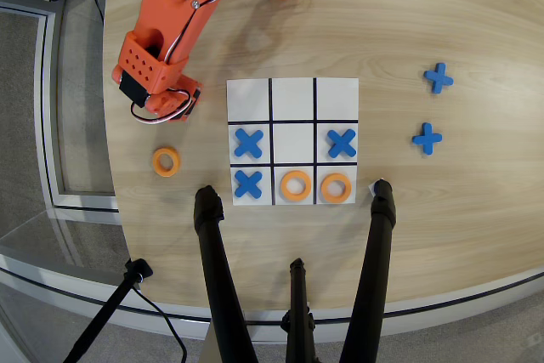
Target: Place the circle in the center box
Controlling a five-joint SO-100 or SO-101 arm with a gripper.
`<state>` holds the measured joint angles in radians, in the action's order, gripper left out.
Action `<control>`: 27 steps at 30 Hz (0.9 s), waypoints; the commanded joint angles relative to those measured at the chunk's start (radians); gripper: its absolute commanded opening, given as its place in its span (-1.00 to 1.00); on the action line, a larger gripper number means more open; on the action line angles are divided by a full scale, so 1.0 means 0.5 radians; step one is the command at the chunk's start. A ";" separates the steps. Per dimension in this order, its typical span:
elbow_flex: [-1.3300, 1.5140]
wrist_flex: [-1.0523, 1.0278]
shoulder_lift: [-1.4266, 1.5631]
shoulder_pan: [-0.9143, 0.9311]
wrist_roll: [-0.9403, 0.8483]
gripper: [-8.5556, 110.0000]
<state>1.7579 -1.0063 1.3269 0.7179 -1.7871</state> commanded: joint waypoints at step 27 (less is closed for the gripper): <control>0.252 -0.469 1.310 -0.795 0.368 -0.86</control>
<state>1.8776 -1.2272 1.8883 0.4157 -1.6383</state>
